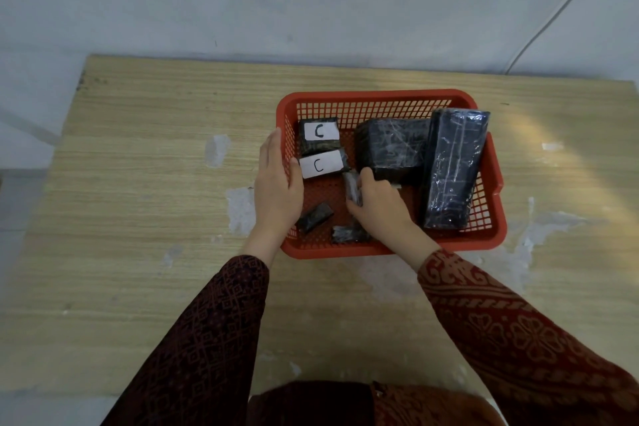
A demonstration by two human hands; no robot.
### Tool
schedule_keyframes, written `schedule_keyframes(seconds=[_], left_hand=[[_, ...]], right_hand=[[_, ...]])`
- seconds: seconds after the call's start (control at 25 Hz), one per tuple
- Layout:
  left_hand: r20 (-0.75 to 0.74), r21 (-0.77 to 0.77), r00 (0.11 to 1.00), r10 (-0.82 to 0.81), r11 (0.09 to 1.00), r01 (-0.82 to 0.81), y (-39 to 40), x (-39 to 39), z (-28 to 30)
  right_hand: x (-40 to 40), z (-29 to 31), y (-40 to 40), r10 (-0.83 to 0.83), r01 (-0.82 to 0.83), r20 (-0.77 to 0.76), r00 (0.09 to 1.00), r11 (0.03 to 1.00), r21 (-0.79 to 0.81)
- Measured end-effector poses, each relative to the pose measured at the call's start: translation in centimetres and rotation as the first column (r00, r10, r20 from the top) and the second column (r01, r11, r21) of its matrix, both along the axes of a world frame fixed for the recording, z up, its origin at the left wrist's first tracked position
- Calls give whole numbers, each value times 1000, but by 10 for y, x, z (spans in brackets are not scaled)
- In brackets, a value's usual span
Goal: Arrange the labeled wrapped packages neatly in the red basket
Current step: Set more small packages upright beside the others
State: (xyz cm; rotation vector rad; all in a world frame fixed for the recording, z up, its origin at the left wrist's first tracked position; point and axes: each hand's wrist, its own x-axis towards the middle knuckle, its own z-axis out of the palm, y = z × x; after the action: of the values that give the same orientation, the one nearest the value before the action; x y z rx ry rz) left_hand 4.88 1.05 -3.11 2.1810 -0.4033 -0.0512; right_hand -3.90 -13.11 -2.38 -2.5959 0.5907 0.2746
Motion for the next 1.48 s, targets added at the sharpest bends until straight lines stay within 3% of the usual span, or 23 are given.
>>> schedule_keyframes(seconds=[0.08,0.16,0.24,0.36,0.4,0.44,0.52,0.6,0.68,0.92,1.32,1.48], left_hand=[[-4,-2,1000,0,1000,0,-1,0,1],[-7,0,1000,5,1000,-5,-1,0,1],[-3,0,1000,5,1000,-5,0,-1,2],[-4,3,1000,5,1000,-5,0,-1,3],[-7,3,1000,7,1000,-7,-1,-1,3],[-7,2,1000,8,1000,-8,0,-1,3],[-8,0,1000,10,1000,-10,0,-1,3],[-5,-5,1000,7,1000,-7,0,-1,2],[-1,-10,1000,3,1000,-3,0,-1,1],[-7,-7,1000,12,1000,-12,0,-1,2],[-11,-9,1000,13,1000,-13,0,0,1],[-17,-11,1000,17,1000,-18,0,1,1]], right_hand=[[-6,5,-10,-47,48,-23,999,998,51],[-11,8,-18,-167,178,-61,984,946,271],[-11,13,-23,-347,344,-107,932,749,567],[-10,20,-26,-412,366,-176,894,443,819],[-10,21,-26,-391,341,-181,902,392,855],[-9,24,-26,-360,317,-168,918,409,856],[-4,24,-27,-232,222,-87,969,655,722],[7,23,-29,-21,6,28,999,903,430],[23,26,-30,176,-192,92,980,958,214],[59,15,-21,512,-510,4,859,855,-90],[67,-4,-7,798,-786,33,601,599,-154],[64,-7,-9,830,-812,18,557,549,-197]])
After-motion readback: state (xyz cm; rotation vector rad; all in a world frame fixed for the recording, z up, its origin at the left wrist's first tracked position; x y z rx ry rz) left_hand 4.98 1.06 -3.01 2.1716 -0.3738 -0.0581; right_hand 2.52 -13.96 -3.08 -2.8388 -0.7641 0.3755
